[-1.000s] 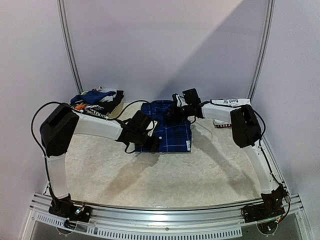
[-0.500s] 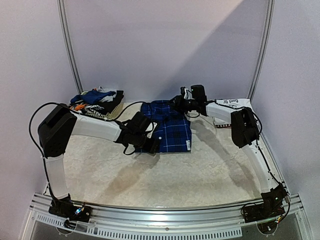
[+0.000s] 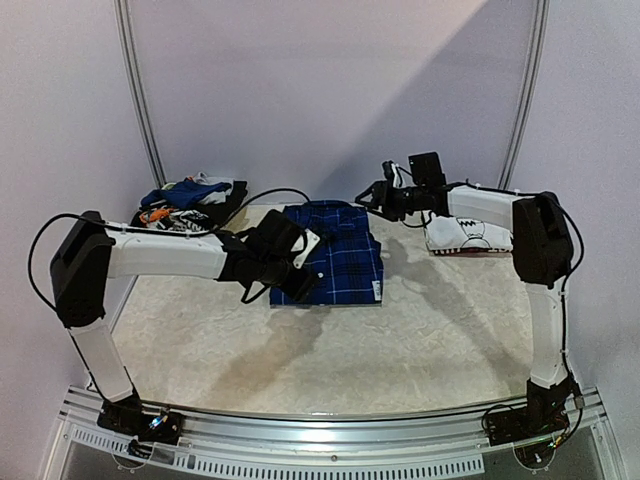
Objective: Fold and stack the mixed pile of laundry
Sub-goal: Smooth out the 2/3-rectangle-folded shirt at the center of the board, then move the 2/3-rectangle-folded shirt to the center of the board.
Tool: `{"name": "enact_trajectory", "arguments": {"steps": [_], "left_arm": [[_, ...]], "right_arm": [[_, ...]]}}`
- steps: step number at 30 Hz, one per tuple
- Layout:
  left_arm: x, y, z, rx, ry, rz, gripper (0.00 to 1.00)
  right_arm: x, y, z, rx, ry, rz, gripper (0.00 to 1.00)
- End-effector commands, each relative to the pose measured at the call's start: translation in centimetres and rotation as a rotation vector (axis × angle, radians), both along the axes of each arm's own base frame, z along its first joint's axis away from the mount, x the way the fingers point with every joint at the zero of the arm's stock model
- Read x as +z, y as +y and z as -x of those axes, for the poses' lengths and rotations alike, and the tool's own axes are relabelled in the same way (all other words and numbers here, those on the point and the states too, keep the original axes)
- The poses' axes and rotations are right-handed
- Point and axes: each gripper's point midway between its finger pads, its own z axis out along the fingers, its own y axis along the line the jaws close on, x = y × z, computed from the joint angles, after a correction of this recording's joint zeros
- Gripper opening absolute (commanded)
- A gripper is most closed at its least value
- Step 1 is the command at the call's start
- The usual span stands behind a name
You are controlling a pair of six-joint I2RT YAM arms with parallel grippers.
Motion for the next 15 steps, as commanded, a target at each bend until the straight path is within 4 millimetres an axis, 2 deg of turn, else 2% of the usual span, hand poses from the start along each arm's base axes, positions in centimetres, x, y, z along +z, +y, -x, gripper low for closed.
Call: {"name": "enact_trajectory", "arguments": {"steps": [1, 4, 7, 10, 15], "left_arm": [[0.7, 0.2, 0.4, -0.068, -0.117, -0.191, 0.68], [0.7, 0.9, -1.0, -0.003, -0.090, -0.157, 0.66], [0.3, 1.1, -2.4, 0.032, -0.042, -0.091, 0.61], [-0.9, 0.8, -3.2, 0.042, 0.021, -0.037, 0.58], [-3.9, 1.6, -4.7, 0.092, 0.113, 0.027, 0.55]], "right_arm": [[-1.9, -1.5, 4.2, 0.023, 0.026, 0.071, 0.58], [-2.4, -0.9, 7.2, 0.072, 0.052, 0.088, 0.56], [-3.5, 0.6, 9.7, 0.153, 0.090, 0.097, 0.52], [-4.5, 2.6, 11.8, 0.263, 0.125, 0.063, 0.48], [-6.6, 4.5, 13.3, 0.374, 0.186, 0.042, 0.41]]}}
